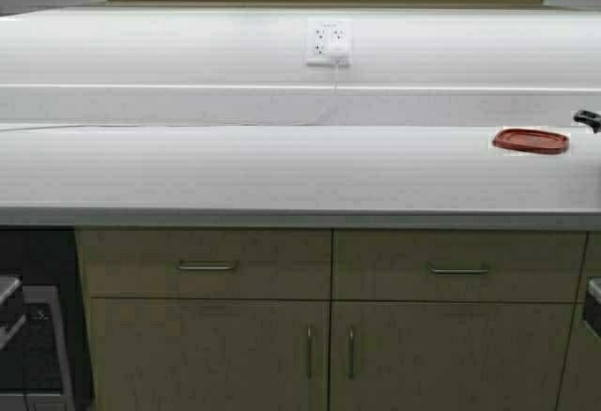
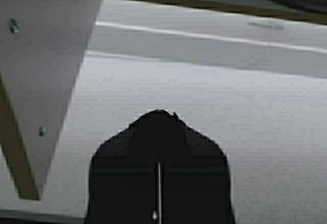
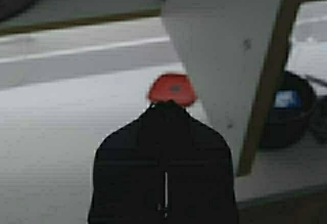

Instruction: Open the cabinet, put the pot inside, then close it

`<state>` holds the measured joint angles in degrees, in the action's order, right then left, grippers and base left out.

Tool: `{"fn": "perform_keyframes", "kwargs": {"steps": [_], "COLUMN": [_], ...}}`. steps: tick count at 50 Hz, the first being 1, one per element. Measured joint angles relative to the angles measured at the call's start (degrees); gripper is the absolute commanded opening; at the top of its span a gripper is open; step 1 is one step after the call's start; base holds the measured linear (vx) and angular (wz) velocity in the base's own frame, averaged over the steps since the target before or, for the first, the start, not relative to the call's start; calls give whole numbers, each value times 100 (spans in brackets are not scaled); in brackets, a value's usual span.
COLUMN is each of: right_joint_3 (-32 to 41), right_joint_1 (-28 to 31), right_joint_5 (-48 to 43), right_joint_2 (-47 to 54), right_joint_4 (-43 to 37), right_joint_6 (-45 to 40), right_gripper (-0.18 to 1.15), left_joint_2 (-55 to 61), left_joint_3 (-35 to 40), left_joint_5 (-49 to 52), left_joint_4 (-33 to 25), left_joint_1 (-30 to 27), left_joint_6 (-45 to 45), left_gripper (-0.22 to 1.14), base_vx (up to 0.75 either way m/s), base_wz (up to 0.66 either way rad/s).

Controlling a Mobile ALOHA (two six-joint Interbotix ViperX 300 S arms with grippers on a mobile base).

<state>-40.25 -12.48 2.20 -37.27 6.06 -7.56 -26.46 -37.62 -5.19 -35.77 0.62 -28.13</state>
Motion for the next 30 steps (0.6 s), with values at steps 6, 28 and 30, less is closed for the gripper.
{"fn": "perform_keyframes", "kwargs": {"steps": [6,28,30], "right_joint_3": [545,2909,3103], "right_joint_1": [-677,-1397,-1397], "right_joint_5": [26,369,378], "right_joint_2": [264,2136,2329], "right_joint_4": [97,141,141], "right_joint_6": [0,0,0], "right_gripper": [8,7,7], "left_joint_2": [-26,1011,1169], "left_joint_3": [439,2531,2725], "left_joint_5": [352,606,598], "left_joint_4": [88,123,123], "left_joint_1": [-659,-1846,-1890], "left_joint_6": [0,62,62], "left_gripper": [4,4,4], "base_vx": [-10,-6,-1], "base_wz": [-3,-2,1]}}
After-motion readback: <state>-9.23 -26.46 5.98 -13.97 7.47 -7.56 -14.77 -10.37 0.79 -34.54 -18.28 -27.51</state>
